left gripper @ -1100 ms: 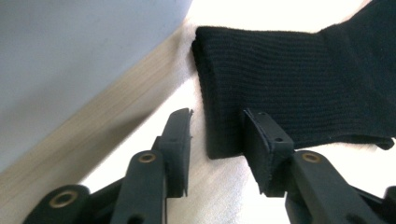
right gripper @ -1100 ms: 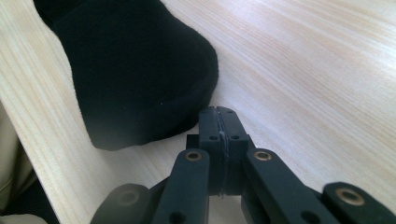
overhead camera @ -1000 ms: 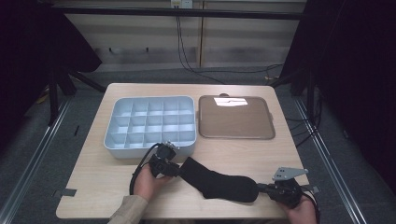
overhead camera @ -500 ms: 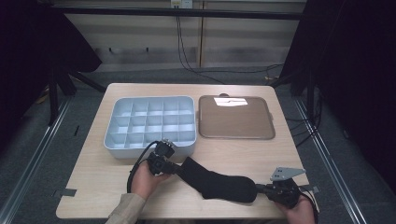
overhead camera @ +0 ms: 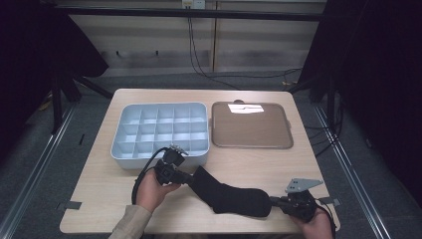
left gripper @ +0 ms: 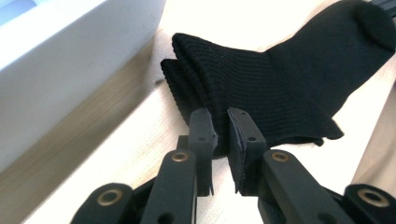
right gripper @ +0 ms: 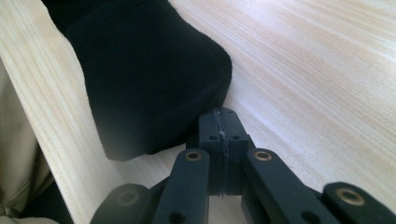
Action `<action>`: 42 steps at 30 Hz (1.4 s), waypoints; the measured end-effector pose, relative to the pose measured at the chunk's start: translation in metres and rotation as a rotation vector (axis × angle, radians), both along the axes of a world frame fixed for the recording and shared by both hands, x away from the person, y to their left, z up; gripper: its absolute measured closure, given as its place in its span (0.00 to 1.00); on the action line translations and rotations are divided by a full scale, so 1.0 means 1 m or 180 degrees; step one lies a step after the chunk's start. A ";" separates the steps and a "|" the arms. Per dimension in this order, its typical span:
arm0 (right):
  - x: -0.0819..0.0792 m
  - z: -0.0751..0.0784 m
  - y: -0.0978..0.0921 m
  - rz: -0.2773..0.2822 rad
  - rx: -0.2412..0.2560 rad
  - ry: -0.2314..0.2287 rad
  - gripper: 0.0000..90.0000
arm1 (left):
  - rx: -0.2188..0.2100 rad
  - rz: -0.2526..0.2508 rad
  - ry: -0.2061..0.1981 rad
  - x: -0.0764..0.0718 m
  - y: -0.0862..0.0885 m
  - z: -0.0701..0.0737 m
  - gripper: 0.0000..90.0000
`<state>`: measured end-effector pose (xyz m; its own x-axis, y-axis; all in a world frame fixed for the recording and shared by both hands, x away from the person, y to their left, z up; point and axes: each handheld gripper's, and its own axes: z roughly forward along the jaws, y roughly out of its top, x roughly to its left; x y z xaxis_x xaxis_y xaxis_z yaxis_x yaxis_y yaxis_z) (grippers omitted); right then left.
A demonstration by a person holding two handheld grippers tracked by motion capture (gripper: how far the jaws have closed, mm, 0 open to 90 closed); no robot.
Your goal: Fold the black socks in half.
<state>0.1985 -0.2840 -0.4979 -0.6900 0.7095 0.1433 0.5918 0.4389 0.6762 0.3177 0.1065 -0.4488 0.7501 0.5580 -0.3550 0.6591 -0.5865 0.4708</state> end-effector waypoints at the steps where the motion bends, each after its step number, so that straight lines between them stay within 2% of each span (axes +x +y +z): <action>1: 0.000 0.000 0.001 0.0002 -0.0009 0.0005 0.99 | -0.0013 -0.0016 -0.0012 0.000 0.001 0.001 0.90; 13: 0.002 0.000 0.011 0.0052 0.0018 -0.0007 0.99 | -0.0128 -0.0002 0.0016 0.000 0.004 0.014 0.91; 16: 0.002 0.000 0.013 0.0032 0.0025 -0.0001 0.99 | -0.0114 -0.0030 0.0002 0.001 0.005 0.016 0.91; 26: 0.002 0.001 0.020 -0.0004 0.0000 -0.0057 0.90 | -0.0191 0.0077 0.0011 0.009 0.015 0.020 0.91; 28: 0.002 0.002 0.019 -0.0005 0.0012 -0.0065 0.90 | -0.0166 0.0054 -0.0004 0.009 0.016 0.020 0.91; 32: 0.002 0.003 0.015 0.0043 0.0043 -0.0022 0.97 | -0.0149 0.0065 -0.0012 0.009 0.016 0.020 0.91; 34: 0.002 0.001 0.016 0.0082 0.0003 0.0007 0.99 | -0.0151 0.0074 -0.0011 0.009 0.016 0.020 0.91; 36: 0.002 0.000 0.018 0.0136 0.0018 0.0021 1.00 | -0.0145 0.0036 -0.0012 0.009 0.015 0.022 0.91; 42: 0.003 0.000 0.025 0.0174 0.0000 0.0022 1.00 | -0.0187 0.0069 0.0018 0.009 0.013 0.023 0.91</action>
<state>0.2014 -0.2586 -0.4974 -0.7266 0.6709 0.1482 0.5717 0.4707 0.6720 0.3265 0.1198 -0.4257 0.7359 0.5522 -0.3919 0.6742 -0.5435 0.5001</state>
